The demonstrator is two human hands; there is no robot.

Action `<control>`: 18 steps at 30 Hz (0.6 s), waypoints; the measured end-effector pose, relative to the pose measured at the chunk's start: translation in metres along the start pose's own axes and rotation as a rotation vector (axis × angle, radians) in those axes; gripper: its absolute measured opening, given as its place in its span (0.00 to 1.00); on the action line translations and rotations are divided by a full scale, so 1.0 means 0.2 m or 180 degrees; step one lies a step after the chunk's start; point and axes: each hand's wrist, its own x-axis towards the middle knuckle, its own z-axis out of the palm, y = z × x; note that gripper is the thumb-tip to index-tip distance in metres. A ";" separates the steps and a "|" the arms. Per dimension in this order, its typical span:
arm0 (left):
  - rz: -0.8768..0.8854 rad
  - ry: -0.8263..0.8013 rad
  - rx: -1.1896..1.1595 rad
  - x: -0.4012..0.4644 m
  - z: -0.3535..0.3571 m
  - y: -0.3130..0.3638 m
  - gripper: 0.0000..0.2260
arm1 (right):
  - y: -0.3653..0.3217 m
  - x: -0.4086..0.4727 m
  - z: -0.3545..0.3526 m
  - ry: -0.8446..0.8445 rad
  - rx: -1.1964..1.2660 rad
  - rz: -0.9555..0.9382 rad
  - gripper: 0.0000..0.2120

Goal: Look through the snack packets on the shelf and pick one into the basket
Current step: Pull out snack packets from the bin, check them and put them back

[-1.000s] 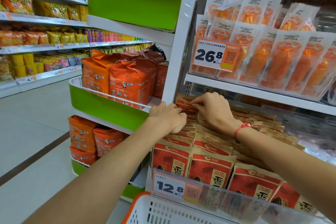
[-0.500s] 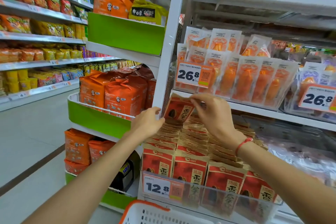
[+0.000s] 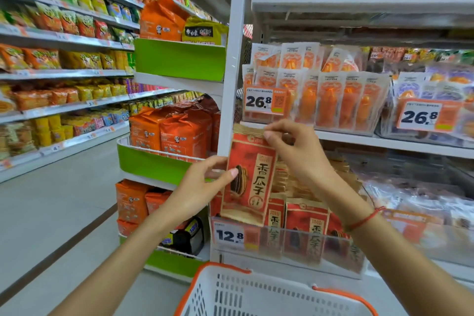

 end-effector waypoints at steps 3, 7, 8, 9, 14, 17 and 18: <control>-0.0221 -0.0007 -0.0180 -0.11 0.05 -0.04 0.15 | 0.04 -0.11 0.02 -0.0098 0.0351 0.0364 0.05; -0.0668 -0.0050 -0.0572 -0.24 0.09 -0.13 0.07 | 0.10 -0.25 0.03 -0.0260 0.0774 0.0890 0.07; -0.0774 -0.0036 -0.0670 -0.27 0.09 -0.14 0.07 | 0.12 -0.29 0.05 -0.0287 0.0709 0.0967 0.10; -0.0868 -0.0023 -0.0721 -0.29 0.10 -0.15 0.08 | 0.14 -0.33 0.07 -0.0311 0.0651 0.1037 0.13; -0.1053 0.0025 -0.0995 -0.32 0.14 -0.16 0.11 | 0.22 -0.52 0.17 -0.0284 0.0293 0.1038 0.24; -0.0964 -0.0018 -0.0772 -0.32 0.16 -0.16 0.11 | 0.23 -0.57 0.18 -0.0079 0.0063 0.0824 0.19; -0.0956 -0.0068 -0.0727 -0.32 0.17 -0.16 0.11 | 0.23 -0.57 0.18 -0.0004 0.0076 0.0783 0.18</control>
